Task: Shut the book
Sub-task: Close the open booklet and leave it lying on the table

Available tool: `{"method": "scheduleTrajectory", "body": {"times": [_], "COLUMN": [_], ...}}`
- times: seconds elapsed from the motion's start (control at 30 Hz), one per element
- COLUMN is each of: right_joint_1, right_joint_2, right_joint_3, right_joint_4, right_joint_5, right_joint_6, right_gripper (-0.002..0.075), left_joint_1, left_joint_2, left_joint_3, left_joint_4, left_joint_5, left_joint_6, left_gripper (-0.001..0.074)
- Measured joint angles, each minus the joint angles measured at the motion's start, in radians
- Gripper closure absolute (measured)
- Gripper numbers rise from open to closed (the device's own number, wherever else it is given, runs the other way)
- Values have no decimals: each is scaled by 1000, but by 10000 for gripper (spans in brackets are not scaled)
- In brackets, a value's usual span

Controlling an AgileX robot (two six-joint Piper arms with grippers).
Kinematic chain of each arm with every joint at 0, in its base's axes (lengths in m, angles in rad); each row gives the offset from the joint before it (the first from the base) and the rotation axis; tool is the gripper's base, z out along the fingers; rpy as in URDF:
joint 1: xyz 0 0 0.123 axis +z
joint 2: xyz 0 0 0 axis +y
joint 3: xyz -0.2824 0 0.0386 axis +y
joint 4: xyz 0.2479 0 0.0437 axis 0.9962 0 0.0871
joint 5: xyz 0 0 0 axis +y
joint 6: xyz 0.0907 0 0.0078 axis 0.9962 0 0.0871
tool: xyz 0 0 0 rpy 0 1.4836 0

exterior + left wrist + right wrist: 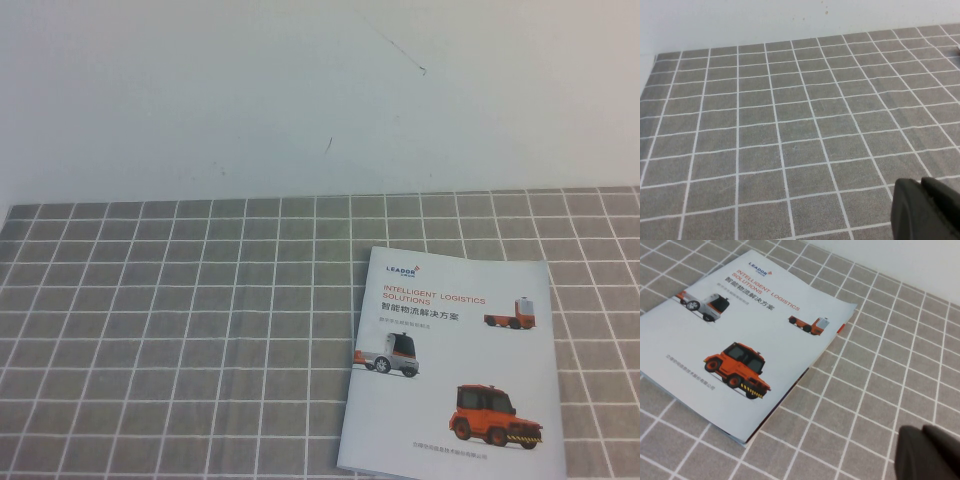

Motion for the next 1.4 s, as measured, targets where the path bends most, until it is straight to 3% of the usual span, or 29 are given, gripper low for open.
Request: {"method": "scheduleTrajectory", "body": {"times": [0.4,1.4], "right_joint_1": [0,0], "right_joint_2": [0,-11], "right_joint_3": [0,31], "right_joint_4": [1,2], "right_joint_5": [0,-47], "right_joint_6": [0,0], "right_gripper": [728,728], "left_joint_1": [74,74], "left_joint_2": [0,0], "left_joint_3": [0,0], "left_joint_4": [-6,-8], "left_joint_5": [0,2], "left_joint_6": [-1,0], "left_gripper": [738,738]}}
